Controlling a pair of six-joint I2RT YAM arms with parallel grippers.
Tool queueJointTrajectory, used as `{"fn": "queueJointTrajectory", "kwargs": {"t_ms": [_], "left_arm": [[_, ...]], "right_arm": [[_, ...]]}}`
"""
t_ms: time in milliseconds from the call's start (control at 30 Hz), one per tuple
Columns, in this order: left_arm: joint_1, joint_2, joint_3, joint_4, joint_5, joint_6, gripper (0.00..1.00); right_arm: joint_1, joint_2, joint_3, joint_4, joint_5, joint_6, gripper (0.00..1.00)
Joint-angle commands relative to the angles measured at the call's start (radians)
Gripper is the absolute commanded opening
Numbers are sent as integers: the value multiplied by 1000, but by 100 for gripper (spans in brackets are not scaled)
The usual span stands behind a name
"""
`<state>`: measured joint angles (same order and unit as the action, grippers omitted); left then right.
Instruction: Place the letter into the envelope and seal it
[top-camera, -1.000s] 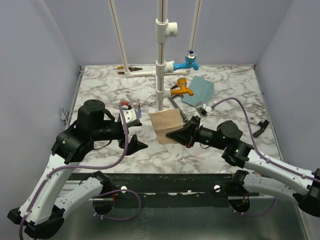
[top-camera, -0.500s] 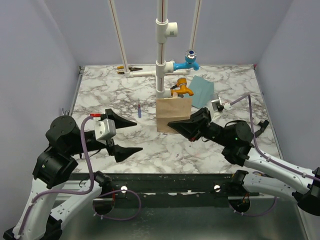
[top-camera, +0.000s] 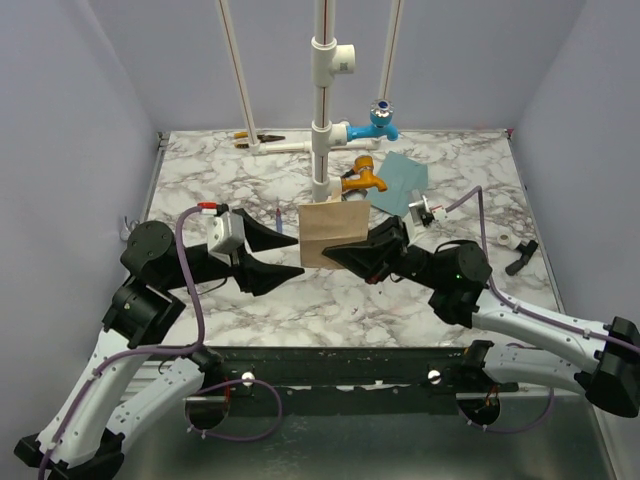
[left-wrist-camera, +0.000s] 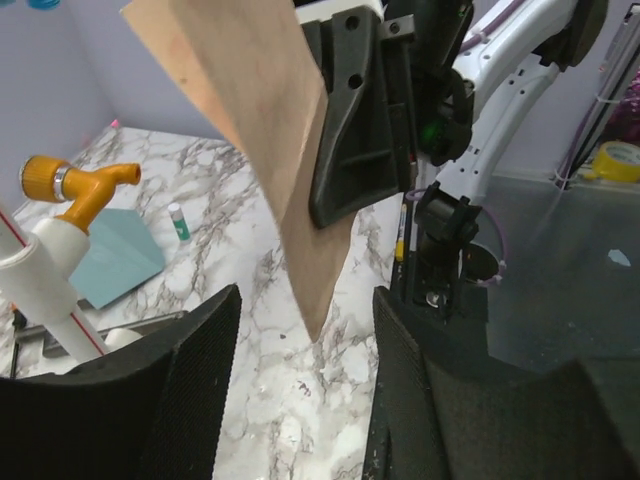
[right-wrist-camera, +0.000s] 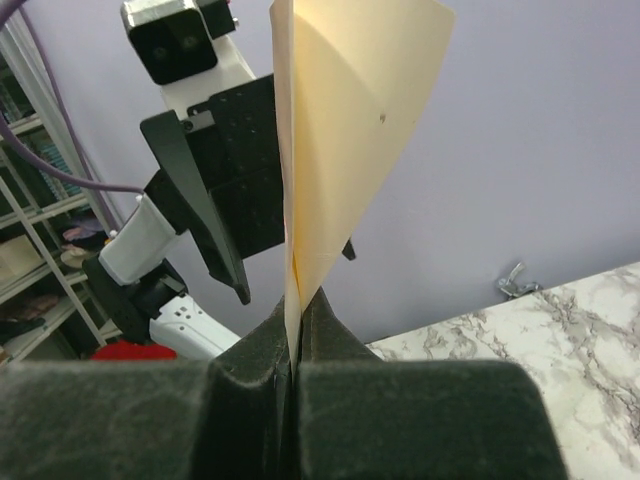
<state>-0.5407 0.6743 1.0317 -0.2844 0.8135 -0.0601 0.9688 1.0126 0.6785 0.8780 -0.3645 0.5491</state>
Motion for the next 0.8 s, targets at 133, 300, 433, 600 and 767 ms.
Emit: {"fn": "queueJointTrajectory", "kwargs": {"t_ms": [133,300,433,600,767], "left_arm": [[-17,8,17,66,25,-74,41],[-28,15,7,68,7,-60,36],[-41,36,30,68,22,-47,26],[-50,39,33,67,20,-31,0],[-48,33,44,44,76,-22,0]], "right_arm": [[19,31,19,77,-24,-27,1],[23,45,36,70,-34,-28,1],[31,68,47,74,-38,-33,1],[36,75,55,78,-39,-39,1],[36,70,57,47,-51,-54,2]]}}
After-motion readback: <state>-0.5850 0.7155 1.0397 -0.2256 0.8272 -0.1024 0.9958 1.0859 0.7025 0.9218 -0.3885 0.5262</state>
